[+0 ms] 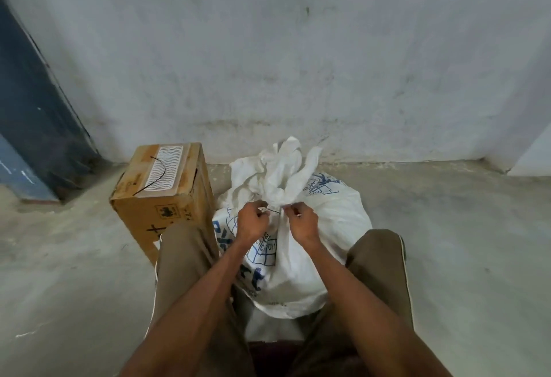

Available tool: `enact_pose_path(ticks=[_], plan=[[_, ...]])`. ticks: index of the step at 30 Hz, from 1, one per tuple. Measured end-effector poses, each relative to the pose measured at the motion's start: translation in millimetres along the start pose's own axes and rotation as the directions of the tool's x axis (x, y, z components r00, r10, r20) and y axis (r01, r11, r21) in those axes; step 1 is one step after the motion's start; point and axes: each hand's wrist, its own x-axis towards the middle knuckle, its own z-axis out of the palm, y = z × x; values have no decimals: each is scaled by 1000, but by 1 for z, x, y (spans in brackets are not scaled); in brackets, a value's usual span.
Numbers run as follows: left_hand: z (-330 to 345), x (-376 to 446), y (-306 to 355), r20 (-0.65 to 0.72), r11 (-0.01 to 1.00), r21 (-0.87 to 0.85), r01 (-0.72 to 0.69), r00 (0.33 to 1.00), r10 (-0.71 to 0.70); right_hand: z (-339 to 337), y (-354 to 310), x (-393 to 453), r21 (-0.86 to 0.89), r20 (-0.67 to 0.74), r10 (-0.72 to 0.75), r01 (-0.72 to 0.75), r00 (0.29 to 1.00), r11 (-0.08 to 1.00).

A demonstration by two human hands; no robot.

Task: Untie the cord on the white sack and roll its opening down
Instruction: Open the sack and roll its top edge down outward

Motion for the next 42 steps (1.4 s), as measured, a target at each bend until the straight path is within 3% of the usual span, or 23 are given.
enact_pose_path(ticks=[5,9,12,14,16,19,23,27,29,31,34,37,42], plan=[[-27,-25,-1,69,995,-99,12,998,-5,2,-13,-12,174,30,153,-155,988,972],[-28,-22,-5,149,994,-80,-69,986,81,12,-26,-19,314,85,138,-158,987,936],[-20,-15,-5,163,993,-116,-34,985,52,25,-17,-12,320,76,184,-198,980,926],[-13,-11,-2,88,968,-241,67,995,-47,27,-15,-11,329,23,242,-236,970,914],[-9,-10,5,-28,896,-422,139,986,-166,21,-19,-15,320,-15,212,-197,977,927],[-14,-10,31,-75,867,-493,76,989,-130,9,-30,-26,304,-13,88,-79,996,949],[-18,7,56,-103,926,-375,54,990,-100,6,-36,-35,101,56,-131,125,990,987],[-29,21,59,-98,962,-272,2,995,-30,1,-44,-35,27,200,-234,233,952,972],[-37,24,57,-99,977,-210,-38,995,17,-7,-50,-33,162,147,-192,168,970,972],[-46,23,56,-153,985,-157,-70,987,46,-17,-58,-26,390,20,-47,35,999,920],[-57,15,53,-262,984,-87,-157,956,129,-31,-76,-9,557,-46,180,-124,983,821],[-60,17,48,-259,953,-20,-302,922,287,-36,-89,7,570,10,248,-209,969,795],[-57,24,58,4,886,121,-447,893,450,-31,-113,18,403,67,163,-176,984,898]])
